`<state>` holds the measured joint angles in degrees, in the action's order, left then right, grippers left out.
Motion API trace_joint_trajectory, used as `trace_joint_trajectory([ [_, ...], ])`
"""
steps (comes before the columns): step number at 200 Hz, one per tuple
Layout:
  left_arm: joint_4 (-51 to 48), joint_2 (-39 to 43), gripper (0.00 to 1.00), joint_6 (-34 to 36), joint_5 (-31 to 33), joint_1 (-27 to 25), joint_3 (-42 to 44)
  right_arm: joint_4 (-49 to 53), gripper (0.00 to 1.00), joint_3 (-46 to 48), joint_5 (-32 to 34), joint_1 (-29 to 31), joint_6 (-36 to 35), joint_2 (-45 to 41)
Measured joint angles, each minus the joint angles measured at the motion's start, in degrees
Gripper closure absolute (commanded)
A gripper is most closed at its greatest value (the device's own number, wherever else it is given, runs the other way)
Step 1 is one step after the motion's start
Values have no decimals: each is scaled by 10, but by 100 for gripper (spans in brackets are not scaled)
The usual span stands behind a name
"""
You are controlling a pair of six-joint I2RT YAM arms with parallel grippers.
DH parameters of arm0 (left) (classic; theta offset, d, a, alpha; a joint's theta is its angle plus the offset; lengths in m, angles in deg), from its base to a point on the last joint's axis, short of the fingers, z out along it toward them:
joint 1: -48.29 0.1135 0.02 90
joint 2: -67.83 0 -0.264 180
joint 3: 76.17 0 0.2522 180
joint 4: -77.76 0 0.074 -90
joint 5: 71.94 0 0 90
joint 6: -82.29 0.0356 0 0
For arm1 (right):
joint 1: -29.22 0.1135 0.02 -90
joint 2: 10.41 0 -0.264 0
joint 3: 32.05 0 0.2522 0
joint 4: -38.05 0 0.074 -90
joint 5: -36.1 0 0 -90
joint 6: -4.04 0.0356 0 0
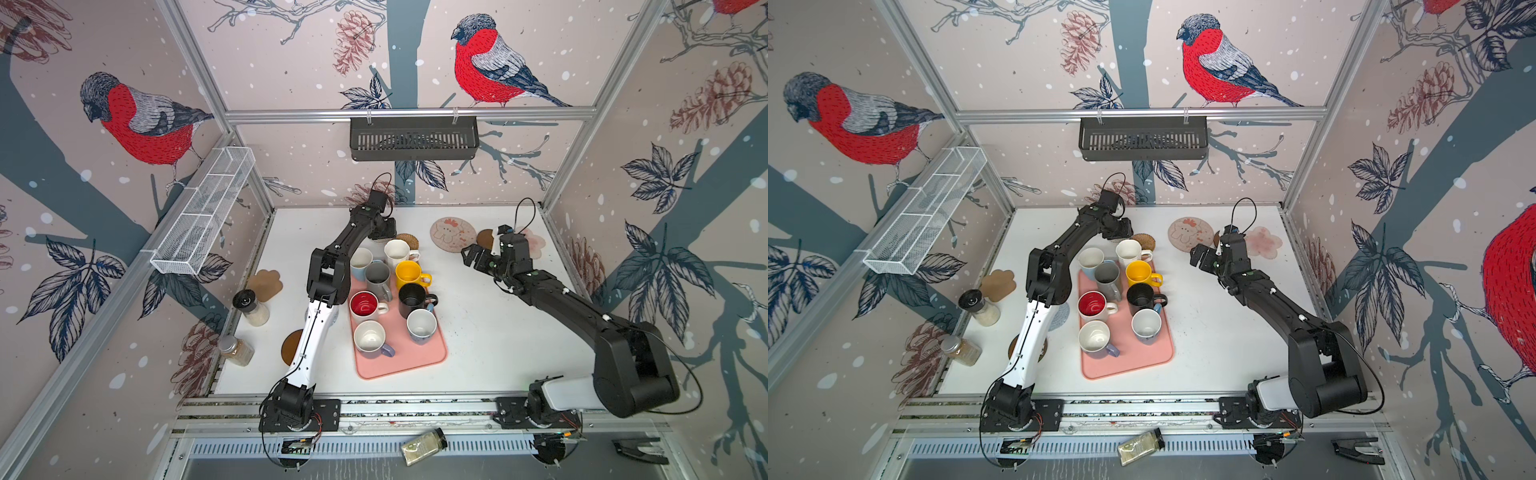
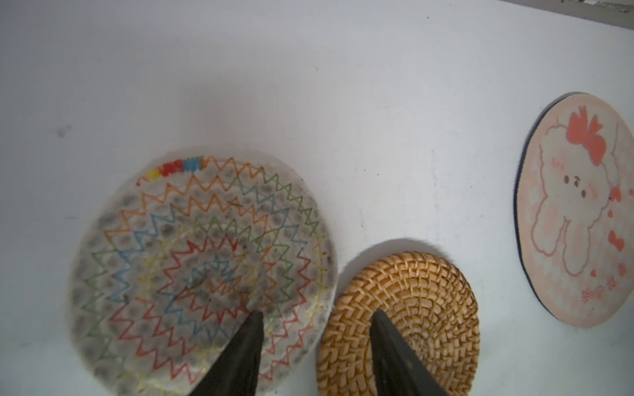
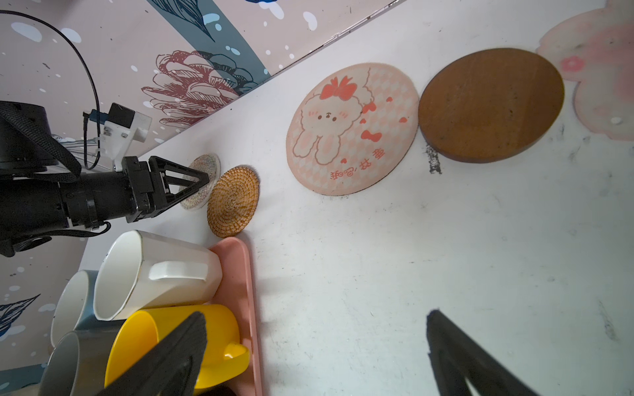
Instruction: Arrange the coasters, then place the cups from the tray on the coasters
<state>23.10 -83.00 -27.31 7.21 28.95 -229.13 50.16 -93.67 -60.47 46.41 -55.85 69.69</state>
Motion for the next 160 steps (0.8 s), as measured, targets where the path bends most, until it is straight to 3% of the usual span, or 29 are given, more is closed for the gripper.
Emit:
trace_joint_trajectory([
  [25, 3, 11, 39, -5, 2, 1, -1, 0, 1, -2, -7, -4, 0, 5],
  [53, 15, 43, 35, -5, 1, 8, -26, 14, 7, -40, -16, -16, -1, 31],
  [70, 18, 80, 33, -11, 0, 18, -33, 34, 15, -95, -27, -21, -2, 74],
  [90, 23, 129, 31, -11, 1, 28, -33, 57, 34, -162, -48, -22, -7, 140],
  [108, 23, 173, 29, -10, 3, 30, -27, 78, 42, -207, -65, -22, -15, 192],
  [122, 20, 221, 23, -9, 5, 30, 5, 93, 43, -248, -88, -22, -16, 231],
  [135, 14, 275, 4, -3, 9, 30, 56, 99, 43, -297, -120, -22, -18, 271],
  [160, 31, 415, 3, -5, 33, 30, 228, 118, 38, -420, -164, -16, -30, 359],
])
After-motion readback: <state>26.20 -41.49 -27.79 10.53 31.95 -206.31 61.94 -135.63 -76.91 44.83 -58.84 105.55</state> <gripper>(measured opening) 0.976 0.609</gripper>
